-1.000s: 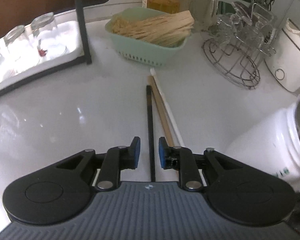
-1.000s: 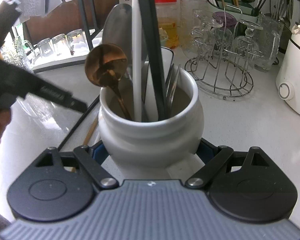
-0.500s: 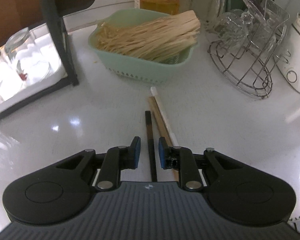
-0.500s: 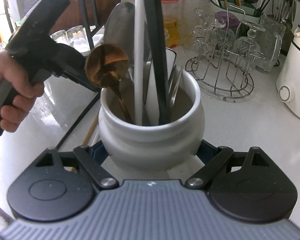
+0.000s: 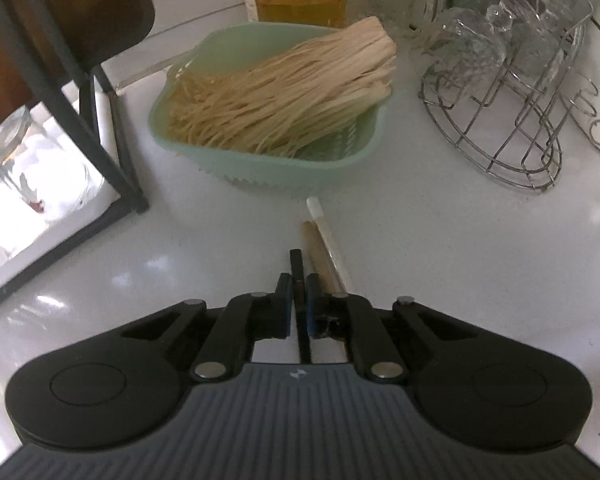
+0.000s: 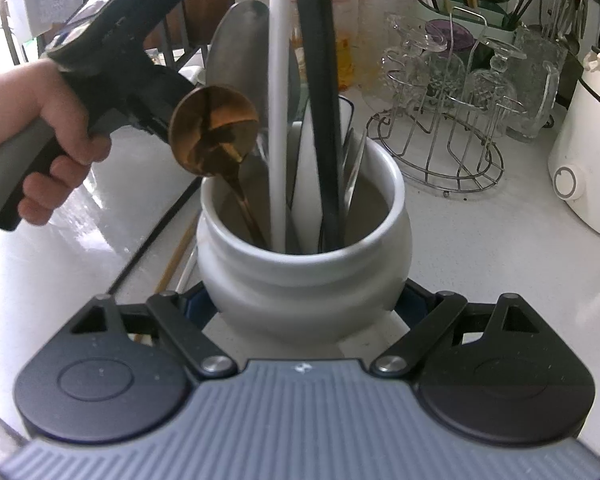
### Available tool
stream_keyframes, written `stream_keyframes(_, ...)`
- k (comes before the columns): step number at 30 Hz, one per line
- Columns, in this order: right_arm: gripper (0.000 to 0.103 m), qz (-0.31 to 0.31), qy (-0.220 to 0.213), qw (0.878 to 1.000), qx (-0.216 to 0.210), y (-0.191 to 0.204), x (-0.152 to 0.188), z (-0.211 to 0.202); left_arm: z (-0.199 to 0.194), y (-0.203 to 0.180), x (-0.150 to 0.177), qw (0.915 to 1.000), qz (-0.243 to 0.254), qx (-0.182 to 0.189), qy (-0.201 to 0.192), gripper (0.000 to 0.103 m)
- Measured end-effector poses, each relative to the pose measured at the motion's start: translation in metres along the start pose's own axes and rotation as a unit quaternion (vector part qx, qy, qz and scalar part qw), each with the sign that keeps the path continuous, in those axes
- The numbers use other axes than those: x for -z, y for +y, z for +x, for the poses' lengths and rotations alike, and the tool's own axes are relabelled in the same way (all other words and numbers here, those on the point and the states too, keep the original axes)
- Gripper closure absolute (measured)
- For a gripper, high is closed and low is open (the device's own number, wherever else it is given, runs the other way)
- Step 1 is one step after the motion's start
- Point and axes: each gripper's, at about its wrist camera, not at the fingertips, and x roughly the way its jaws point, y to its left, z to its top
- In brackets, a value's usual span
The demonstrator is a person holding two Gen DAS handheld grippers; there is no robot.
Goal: Organize utensils
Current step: 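Lift the black chopstick with the left tool over the white jar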
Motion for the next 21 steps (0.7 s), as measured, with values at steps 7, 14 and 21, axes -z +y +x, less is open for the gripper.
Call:
stream_keyframes(7,0.011,-0.002,-0.001,1.000,-0.001,-0.001,0.000,0.001,-0.013,-0.002,0.005,0.9999,0.002,-0.001,-0.011,0.096)
stream_keyframes(14,0.011,-0.002,0.000,1.000,-0.004,-0.002,-0.001,0.004,-0.053,0.004,0.016,0.9984,-0.029,0.010,-0.047,0.096)
stream_keyframes(21,0.011,-0.002,0.002,1.000,-0.006,-0.002,-0.005,0.008,-0.110,0.003,0.040,0.9933,-0.057,0.021,-0.099,0.096)
